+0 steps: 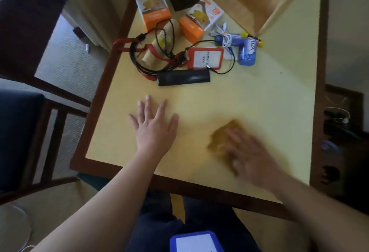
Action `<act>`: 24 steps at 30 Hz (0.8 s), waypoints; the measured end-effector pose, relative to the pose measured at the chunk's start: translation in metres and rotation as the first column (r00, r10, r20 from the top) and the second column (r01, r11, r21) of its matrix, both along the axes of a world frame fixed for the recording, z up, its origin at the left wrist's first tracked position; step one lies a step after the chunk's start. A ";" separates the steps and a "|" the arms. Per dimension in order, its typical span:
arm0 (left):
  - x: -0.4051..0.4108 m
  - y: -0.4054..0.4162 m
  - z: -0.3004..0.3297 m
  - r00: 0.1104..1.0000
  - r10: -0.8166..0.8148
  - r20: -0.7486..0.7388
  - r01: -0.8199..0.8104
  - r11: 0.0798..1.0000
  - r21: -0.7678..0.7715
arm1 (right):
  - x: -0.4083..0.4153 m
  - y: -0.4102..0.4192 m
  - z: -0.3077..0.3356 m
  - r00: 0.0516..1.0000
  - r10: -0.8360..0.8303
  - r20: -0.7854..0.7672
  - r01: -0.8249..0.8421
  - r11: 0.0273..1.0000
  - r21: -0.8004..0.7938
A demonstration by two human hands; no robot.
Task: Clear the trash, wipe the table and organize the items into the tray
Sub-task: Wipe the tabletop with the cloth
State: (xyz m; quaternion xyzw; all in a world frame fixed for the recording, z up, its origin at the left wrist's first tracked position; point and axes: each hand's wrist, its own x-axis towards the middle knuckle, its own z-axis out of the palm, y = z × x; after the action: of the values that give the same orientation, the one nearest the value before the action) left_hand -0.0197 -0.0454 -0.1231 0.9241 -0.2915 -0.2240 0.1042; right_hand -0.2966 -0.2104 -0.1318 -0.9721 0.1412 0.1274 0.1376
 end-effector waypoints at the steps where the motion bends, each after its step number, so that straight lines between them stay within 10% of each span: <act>1: -0.007 -0.007 -0.003 1.000 0.006 0.029 -0.007 1.000 0.023 | 0.002 -0.032 0.000 0.990 -0.137 0.017 0.137 0.990 -0.011; 6: -0.019 -0.016 -0.013 0.992 0.059 0.111 -0.065 0.997 0.050 | 0.093 -0.086 -0.004 0.753 -0.657 0.034 0.657 0.749 -0.085; 10: -0.019 -0.017 -0.015 0.989 0.089 0.117 -0.091 0.996 0.015 | 0.087 -0.030 -0.009 0.994 -0.096 0.061 0.099 0.994 -0.047; 13: -0.021 -0.018 -0.015 0.988 0.102 0.119 -0.103 0.995 0.005 | 0.032 -0.065 -0.007 0.994 0.099 0.040 -0.099 0.995 -0.005; 20: -0.021 -0.019 -0.017 0.984 0.113 0.135 -0.114 0.994 -0.001 | 0.086 -0.120 0.000 0.751 -0.659 0.028 0.659 0.748 -0.080; 24: -0.021 -0.018 -0.017 0.985 0.111 0.131 -0.108 0.994 -0.025 | 0.048 -0.020 -0.006 0.995 -0.096 0.042 0.097 0.995 -0.038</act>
State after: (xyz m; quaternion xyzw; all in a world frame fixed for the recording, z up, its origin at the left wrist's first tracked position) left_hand -0.0409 -0.0630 -0.1398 0.9506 -0.2485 -0.1533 0.1051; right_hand -0.2483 -0.2308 -0.1382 -0.9691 0.1877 0.0983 0.1267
